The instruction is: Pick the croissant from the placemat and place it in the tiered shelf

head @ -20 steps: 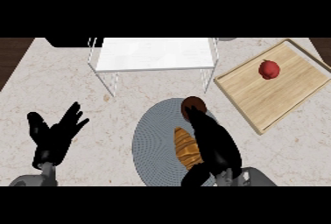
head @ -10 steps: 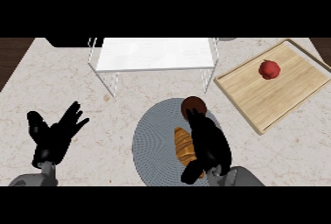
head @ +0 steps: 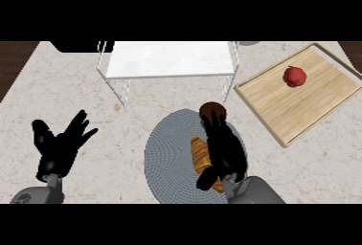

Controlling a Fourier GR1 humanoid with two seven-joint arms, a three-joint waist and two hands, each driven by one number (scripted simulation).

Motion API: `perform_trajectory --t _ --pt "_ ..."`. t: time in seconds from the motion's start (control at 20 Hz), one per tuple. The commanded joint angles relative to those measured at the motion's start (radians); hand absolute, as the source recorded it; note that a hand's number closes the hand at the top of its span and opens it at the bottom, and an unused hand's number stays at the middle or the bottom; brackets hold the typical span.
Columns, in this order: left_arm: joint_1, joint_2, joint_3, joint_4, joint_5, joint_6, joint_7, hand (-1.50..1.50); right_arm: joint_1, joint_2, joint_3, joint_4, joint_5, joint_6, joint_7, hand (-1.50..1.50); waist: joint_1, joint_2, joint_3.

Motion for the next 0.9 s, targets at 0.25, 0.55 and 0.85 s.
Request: perform_trajectory --t 0.25,0.55,0.85 --pt "0.02 -0.003 0.015 -0.043 0.005 -0.026 0.079 0.0 0.012 0.079 -0.02 0.185 0.047 -0.053 -0.147 -1.5 0.004 0.01 -0.007" --pt "0.008 -0.029 0.007 0.002 -0.003 -0.021 0.065 0.0 0.006 0.036 0.035 0.138 0.001 0.107 -0.217 1.5 0.001 0.01 -0.007" --pt "0.027 -0.026 0.018 0.028 -0.031 -0.036 0.004 0.0 -0.047 0.082 0.063 0.118 -0.03 0.062 -0.193 1.5 0.006 0.011 -0.007"
